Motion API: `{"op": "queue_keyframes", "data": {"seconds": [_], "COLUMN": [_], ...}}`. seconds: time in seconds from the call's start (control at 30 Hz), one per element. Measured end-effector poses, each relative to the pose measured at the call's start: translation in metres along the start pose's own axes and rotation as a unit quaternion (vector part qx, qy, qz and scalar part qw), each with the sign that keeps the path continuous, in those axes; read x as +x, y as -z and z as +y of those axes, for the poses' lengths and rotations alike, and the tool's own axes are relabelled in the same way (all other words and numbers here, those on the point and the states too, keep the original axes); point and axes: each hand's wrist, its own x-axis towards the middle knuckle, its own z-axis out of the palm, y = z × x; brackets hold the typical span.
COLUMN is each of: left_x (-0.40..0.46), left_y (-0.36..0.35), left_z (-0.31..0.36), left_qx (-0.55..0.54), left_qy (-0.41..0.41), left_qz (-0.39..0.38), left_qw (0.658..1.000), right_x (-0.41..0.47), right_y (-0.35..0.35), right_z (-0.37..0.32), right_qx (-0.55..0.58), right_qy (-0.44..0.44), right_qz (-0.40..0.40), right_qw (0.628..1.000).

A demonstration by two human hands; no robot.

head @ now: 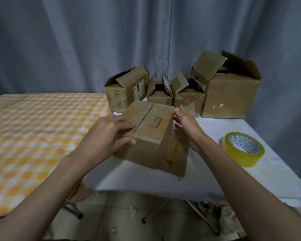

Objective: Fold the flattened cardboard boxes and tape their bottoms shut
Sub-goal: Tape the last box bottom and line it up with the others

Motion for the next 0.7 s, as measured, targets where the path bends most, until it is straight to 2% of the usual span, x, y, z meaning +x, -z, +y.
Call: {"op": "queue_keyframes", "data": {"seconds": [0.07, 0.17, 0.27, 0.33, 0.43, 0.53, 0.63, 0.7], "left_x": [0.001, 0.005, 0.010, 0.012, 0.014, 0.019, 0.024, 0.026], "left_y": [-0.004, -0.011, -0.019, -0.023, -0.026, -0.023, -0.019, -0.017], "left_z": [0.010, 0.026, 0.046, 0.057, 0.069, 0.074, 0.082, 0.089], "left_qx": [0.000, 0.017, 0.042, 0.047, 0.022, 0.016, 0.017, 0.026], "left_qy": [0.002, 0.001, 0.006, 0.017, 0.061, 0.109, 0.128, 0.116], "left_qz": [0.016, 0.028, 0.034, 0.026, 0.006, -0.015, -0.028, -0.019], "left_qw": [1.000, 0.999, 0.999, 0.998, 0.998, 0.994, 0.991, 0.993], "right_x": [-0.006, -0.021, -0.040, -0.052, -0.070, -0.082, -0.090, -0.096], "right_y": [0.008, 0.032, 0.071, 0.101, 0.135, 0.150, 0.153, 0.151], "right_z": [-0.007, -0.018, -0.016, -0.010, -0.001, 0.012, 0.022, 0.022], "right_qx": [-0.049, -0.170, -0.332, -0.401, -0.472, -0.559, -0.608, -0.588], "right_qy": [0.011, 0.060, 0.096, 0.059, -0.033, -0.058, 0.015, 0.086], "right_qz": [-0.013, 0.024, 0.119, 0.154, 0.115, 0.064, 0.100, 0.157], "right_qw": [0.999, 0.983, 0.931, 0.901, 0.873, 0.825, 0.788, 0.789]}}
